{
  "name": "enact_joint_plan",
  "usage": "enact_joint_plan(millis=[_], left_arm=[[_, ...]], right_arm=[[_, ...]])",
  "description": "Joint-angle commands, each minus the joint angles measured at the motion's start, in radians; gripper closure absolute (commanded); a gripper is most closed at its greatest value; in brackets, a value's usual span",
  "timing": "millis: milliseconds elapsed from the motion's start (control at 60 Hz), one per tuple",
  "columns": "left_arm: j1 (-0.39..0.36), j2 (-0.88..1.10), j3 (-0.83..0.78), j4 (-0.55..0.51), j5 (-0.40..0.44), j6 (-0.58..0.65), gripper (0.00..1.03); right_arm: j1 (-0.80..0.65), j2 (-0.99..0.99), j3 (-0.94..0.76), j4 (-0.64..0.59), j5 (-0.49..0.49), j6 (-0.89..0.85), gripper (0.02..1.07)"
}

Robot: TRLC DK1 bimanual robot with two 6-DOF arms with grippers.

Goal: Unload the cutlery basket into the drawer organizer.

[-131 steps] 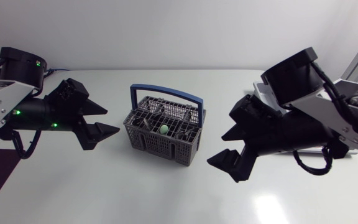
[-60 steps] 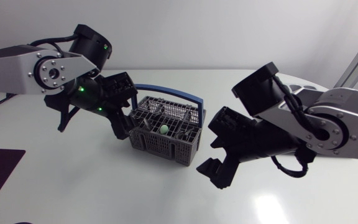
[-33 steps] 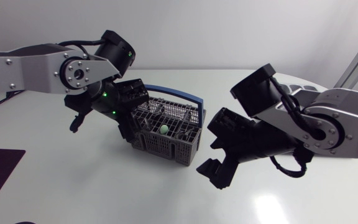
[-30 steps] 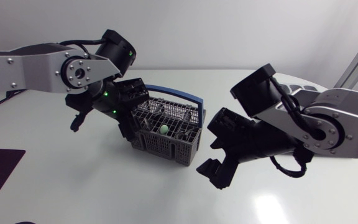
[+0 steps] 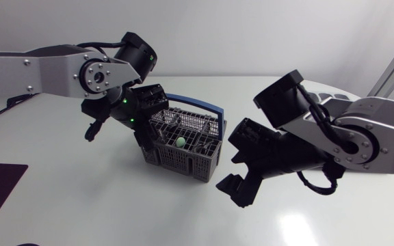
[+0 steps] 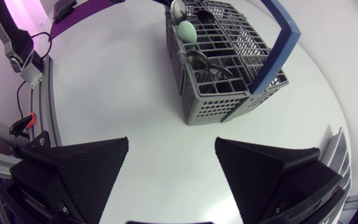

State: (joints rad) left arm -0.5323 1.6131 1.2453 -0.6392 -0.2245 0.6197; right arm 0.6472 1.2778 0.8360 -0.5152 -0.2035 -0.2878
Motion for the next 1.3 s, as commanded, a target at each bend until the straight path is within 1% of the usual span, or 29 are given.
enact_joint_plan(millis=[0, 117, 167, 400, 417, 517, 617, 667, 783, 800, 883, 950, 983, 1133, 1200, 1250, 1283], left_arm=[[-0.012, 0.016, 0.023, -0.014, -0.015, -0.028, 0.44], [-0.017, 0.022, 0.019, -0.014, -0.022, -0.031, 0.45], [-0.018, 0.025, 0.017, -0.014, -0.024, -0.034, 0.48], [-0.026, 0.033, 0.006, -0.011, -0.047, -0.044, 0.49], [-0.026, 0.034, 0.006, -0.01, -0.047, -0.044, 0.53], [-0.024, 0.034, 0.005, -0.007, -0.049, -0.046, 0.58], [-0.023, 0.034, 0.002, -0.007, -0.049, -0.049, 0.59], [-0.023, 0.034, -0.001, -0.005, -0.049, -0.051, 0.63], [-0.026, 0.033, -0.007, -0.005, -0.049, -0.054, 0.63], [-0.028, 0.033, -0.009, -0.005, -0.049, -0.054, 0.66], [-0.029, 0.034, -0.009, -0.005, -0.049, -0.055, 0.7], [-0.029, 0.037, -0.01, -0.004, -0.049, -0.057, 0.71], [-0.029, 0.037, -0.01, -0.004, -0.049, -0.06, 0.73], [-0.032, 0.039, -0.02, -0.001, -0.049, -0.063, 0.74], [-0.032, 0.041, -0.023, 0.001, -0.049, -0.066, 0.79], [-0.032, 0.039, -0.024, 0.001, -0.049, -0.067, 0.8], [-0.032, 0.039, -0.027, 0.001, -0.049, -0.067, 0.85]], right_arm=[[0.008, 0.015, -0.006, 0.012, 0.01, 0.016, 0.07], [0.006, 0.015, -0.012, 0.017, 0.01, 0.016, 0.07], [0.006, 0.014, -0.015, 0.018, 0.01, 0.018, 0.07], [0.006, 0.009, -0.028, 0.023, 0.009, 0.018, 0.07], [0.005, 0.009, -0.028, 0.024, 0.01, 0.018, 0.07], [0.005, 0.008, -0.032, 0.029, 0.009, 0.018, 0.07], [0.005, 0.008, -0.034, 0.03, 0.009, 0.018, 0.07], [0.006, 0.008, -0.035, 0.03, 0.009, 0.018, 0.07], [0.006, 0.006, -0.037, 0.03, 0.009, 0.018, 0.07], [0.006, 0.006, -0.037, 0.03, 0.009, 0.018, 0.07], [0.006, 0.005, -0.038, 0.03, 0.009, 0.019, 0.07], [0.006, 0.003, -0.038, 0.03, 0.009, 0.018, 0.07], [0.006, 0.002, -0.04, 0.03, 0.009, 0.019, 0.07], [0.006, 0.0, -0.044, 0.03, 0.009, 0.019, 0.07], [0.006, -0.001, -0.046, 0.032, 0.009, 0.019, 0.07], [0.006, -0.001, -0.048, 0.032, 0.009, 0.019, 0.07], [0.006, -0.001, -0.048, 0.032, 0.009, 0.019, 0.07]])
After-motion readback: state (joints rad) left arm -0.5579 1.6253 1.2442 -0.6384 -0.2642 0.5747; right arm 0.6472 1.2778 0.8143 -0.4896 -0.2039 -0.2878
